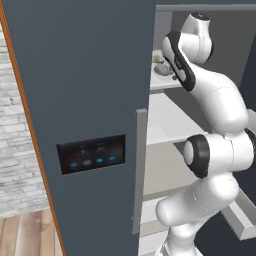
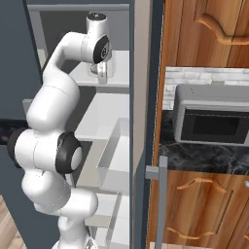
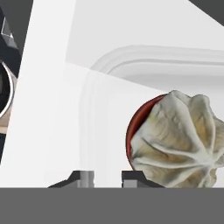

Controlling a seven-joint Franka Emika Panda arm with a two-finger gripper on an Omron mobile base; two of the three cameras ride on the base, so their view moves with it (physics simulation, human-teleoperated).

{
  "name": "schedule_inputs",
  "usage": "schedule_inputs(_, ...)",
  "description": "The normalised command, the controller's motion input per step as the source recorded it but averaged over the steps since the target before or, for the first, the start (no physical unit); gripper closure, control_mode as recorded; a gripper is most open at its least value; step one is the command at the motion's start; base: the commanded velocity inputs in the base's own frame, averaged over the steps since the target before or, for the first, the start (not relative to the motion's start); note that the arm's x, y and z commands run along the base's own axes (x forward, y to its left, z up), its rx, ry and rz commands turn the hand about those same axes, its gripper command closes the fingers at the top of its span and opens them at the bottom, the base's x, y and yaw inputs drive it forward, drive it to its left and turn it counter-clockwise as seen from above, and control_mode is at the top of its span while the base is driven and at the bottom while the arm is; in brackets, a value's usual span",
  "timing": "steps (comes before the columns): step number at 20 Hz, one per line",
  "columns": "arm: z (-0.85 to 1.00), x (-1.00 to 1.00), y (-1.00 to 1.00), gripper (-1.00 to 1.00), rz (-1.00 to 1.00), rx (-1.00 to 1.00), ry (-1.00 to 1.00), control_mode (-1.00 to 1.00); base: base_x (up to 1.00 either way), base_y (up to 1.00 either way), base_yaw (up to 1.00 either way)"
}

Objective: Place two dumplings into each of the tupperware containers and then place the containers in the fridge.

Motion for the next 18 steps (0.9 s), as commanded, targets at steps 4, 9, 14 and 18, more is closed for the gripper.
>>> schedule_inputs(4,-0.1,0.06,0.0,-1.0,0.0,0.0,-0.04,-1.0,0.0,0.0,0.0)
schedule_inputs(9,0.05,-0.24,0.0,-1.0,0.0,0.04,-0.22,-1.0,0.0,0.0,0.0)
schedule_inputs(14,0.04,-0.95,0.0,-1.0,-0.07,0.04,-0.25,-1.0,0.0,0.0,0.0)
schedule_inputs(18,0.0,-1.0,0.0,-1.0,-0.22,0.08,-0.03,-1.0,0.0,0.0,0.0)
